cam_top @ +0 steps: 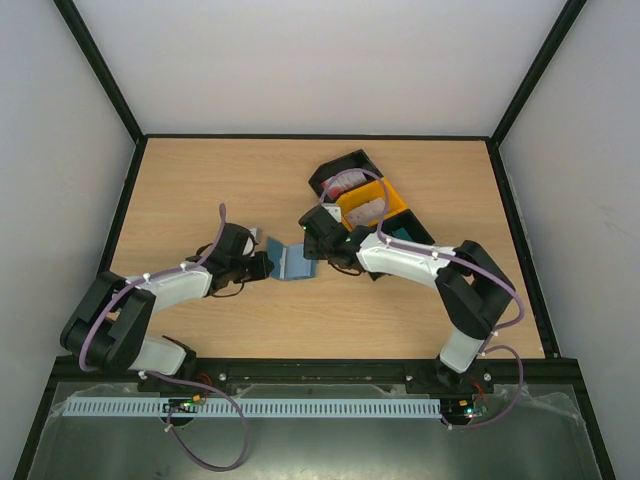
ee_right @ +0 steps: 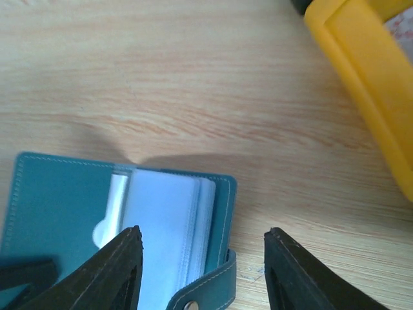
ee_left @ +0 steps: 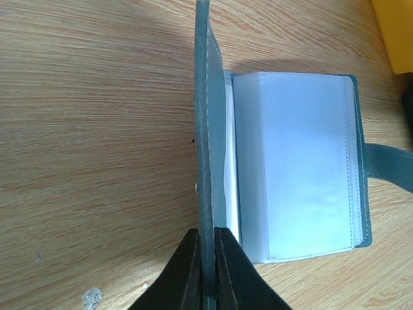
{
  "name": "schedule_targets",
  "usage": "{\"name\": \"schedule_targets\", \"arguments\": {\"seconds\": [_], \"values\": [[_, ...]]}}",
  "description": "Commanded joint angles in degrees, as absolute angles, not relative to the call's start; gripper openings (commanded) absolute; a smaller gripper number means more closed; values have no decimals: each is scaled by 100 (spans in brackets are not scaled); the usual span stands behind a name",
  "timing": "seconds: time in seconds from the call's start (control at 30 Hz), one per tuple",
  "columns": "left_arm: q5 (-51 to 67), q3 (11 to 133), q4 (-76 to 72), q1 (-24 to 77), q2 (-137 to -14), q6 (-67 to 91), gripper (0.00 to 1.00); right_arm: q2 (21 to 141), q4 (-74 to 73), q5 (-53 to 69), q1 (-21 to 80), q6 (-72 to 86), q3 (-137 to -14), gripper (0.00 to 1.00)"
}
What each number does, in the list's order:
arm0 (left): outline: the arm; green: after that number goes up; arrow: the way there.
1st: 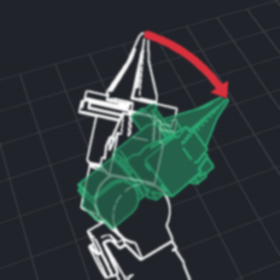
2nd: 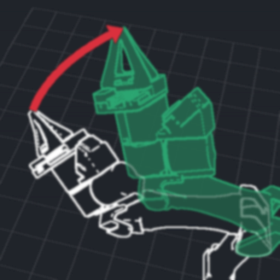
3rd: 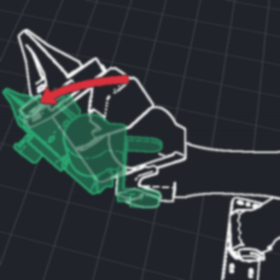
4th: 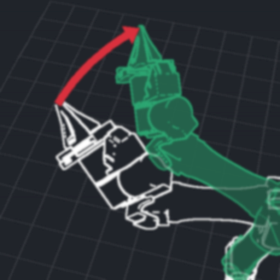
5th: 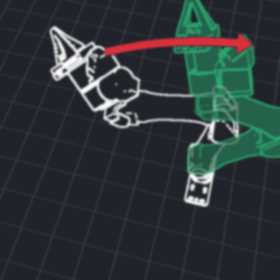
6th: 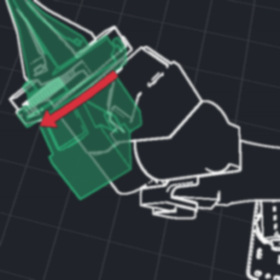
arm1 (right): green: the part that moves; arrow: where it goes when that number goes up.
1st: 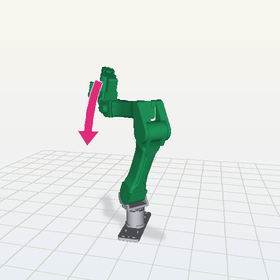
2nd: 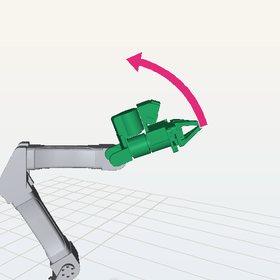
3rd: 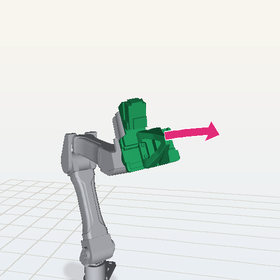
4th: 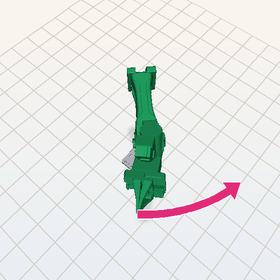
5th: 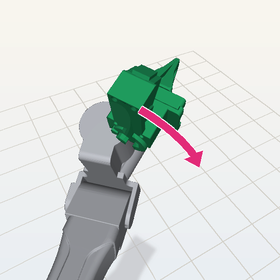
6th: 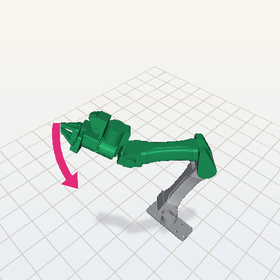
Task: Put the credit cards into the card holder
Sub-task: Open the card holder at the center of the board.
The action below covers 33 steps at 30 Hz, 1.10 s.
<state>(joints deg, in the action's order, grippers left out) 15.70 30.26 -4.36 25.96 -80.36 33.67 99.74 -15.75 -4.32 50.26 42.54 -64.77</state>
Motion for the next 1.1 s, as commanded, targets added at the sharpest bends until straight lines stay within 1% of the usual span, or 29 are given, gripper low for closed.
{"name": "schedule_targets", "arguments": {"seconds": [0.0, 0.07, 0.13, 0.2, 0.27, 0.37, 0.5, 0.57, 0.7, 0.83, 0.93, 0.97, 1.07], "values": [[1652, 3087, -418, 2591, -7958, 3451, 7, 9457, -1486, -694, 5019, 4305, -6428, 50], [1665, 3068, -441, 2592, -7924, 3477, 7, 9378, -1221, -266, 5018, 4248, -6300, 49], [1699, 3043, -463, 2593, -7923, 3496, 7, 9357, -815, 602, 5017, 4154, -6136, 48], [1705, 3037, -474, 2601, -7938, 3506, 7, 9412, -467, 1315, 5014, 4156, -6026, 46], [1712, 3032, -487, 2602, -7942, 3517, 7, 9467, -244, 1698, 5026, 4238, -5955, 42], [1694, 3007, -525, 2609, -7947, 3549, 7, 9612, -223, 1815, 5023, 4313, -5967, 34], [1681, 3012, -545, 2610, -7985, 3581, 7, 9913, -469, 1789, 5027, 4344, -6091, 20], [1657, 3005, -553, 2609, -7983, 3580, 7, 10041, -512, 1724, 5025, 4378, -6120, 17], [1621, 2968, -545, 2610, -7961, 3600, 7, 10251, -602, 1411, 5022, 4418, -6181, 18], [1626, 2927, -567, 2615, -7940, 3618, 7, 10401, -806, 1096, 5025, 4403, -6304, 24], [1626, 2896, -580, 2619, -7937, 3609, 7, 10452, -966, 753, 5027, 4434, -6329, 33], [1626, 2900, -584, 2619, -7943, 3606, 7, 10469, -997, 671, 5023, 4444, -6333, 35], [1634, 2909, -589, 2619, -7963, 3596, 7, 10561, -1026, 533, 5027, 4464, -6342, 37]]}}
